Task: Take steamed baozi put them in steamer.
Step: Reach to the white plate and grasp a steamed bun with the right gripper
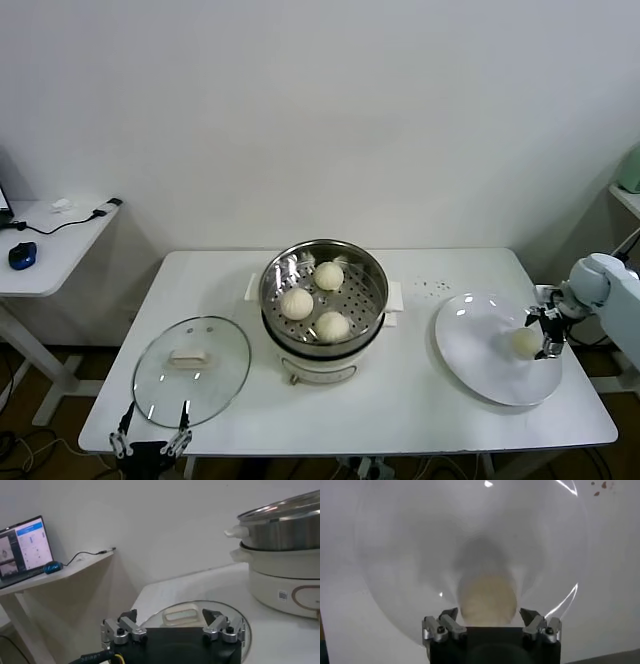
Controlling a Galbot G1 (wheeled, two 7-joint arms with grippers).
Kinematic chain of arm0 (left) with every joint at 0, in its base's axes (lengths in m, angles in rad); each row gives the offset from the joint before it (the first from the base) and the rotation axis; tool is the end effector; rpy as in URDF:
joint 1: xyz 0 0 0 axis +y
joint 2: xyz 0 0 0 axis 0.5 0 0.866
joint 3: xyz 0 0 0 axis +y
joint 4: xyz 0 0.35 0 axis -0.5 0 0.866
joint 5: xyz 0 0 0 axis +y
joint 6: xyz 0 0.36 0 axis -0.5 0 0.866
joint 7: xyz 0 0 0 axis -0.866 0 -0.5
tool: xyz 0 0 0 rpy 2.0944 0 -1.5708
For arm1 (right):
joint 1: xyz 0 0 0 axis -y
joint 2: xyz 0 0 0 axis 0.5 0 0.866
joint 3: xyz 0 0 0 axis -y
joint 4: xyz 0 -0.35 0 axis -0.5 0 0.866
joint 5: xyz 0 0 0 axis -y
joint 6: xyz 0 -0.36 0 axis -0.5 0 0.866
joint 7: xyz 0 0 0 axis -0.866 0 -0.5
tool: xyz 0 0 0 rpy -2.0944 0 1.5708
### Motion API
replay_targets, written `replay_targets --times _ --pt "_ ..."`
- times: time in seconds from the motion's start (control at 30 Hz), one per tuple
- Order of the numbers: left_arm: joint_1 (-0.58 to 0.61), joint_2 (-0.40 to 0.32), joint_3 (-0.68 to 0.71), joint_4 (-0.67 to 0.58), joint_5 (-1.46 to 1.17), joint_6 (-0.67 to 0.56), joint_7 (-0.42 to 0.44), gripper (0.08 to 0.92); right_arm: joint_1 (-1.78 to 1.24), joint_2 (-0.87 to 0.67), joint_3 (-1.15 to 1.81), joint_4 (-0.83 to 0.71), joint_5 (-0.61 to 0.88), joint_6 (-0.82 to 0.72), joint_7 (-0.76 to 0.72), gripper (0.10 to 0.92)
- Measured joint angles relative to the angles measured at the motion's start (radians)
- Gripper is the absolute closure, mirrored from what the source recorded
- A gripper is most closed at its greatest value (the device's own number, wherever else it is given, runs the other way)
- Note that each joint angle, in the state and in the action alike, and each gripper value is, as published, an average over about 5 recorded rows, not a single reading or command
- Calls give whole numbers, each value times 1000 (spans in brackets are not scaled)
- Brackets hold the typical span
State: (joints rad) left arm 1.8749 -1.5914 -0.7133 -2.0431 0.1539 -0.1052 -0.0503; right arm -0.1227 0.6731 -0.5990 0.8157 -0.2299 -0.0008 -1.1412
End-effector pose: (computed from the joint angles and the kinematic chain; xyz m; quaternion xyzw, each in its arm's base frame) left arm 0.0750 0.0566 -0.3586 0.0858 -0.9793 -0.1310 0.1280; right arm 0.5129 -0.3193 -0.2446 0.4357 -0.5584 0.4927 0.5057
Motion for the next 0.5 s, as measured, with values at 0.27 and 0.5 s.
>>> replay_targets --times 0.27,0.5 --pt "3 1 0 0 1 -3 -1 177 6 22 1 -27 -6 3 -7 345" --pt "13 1 -1 -1 -1 -10 -3 177 24 22 -18 -29 10 -4 -10 402"
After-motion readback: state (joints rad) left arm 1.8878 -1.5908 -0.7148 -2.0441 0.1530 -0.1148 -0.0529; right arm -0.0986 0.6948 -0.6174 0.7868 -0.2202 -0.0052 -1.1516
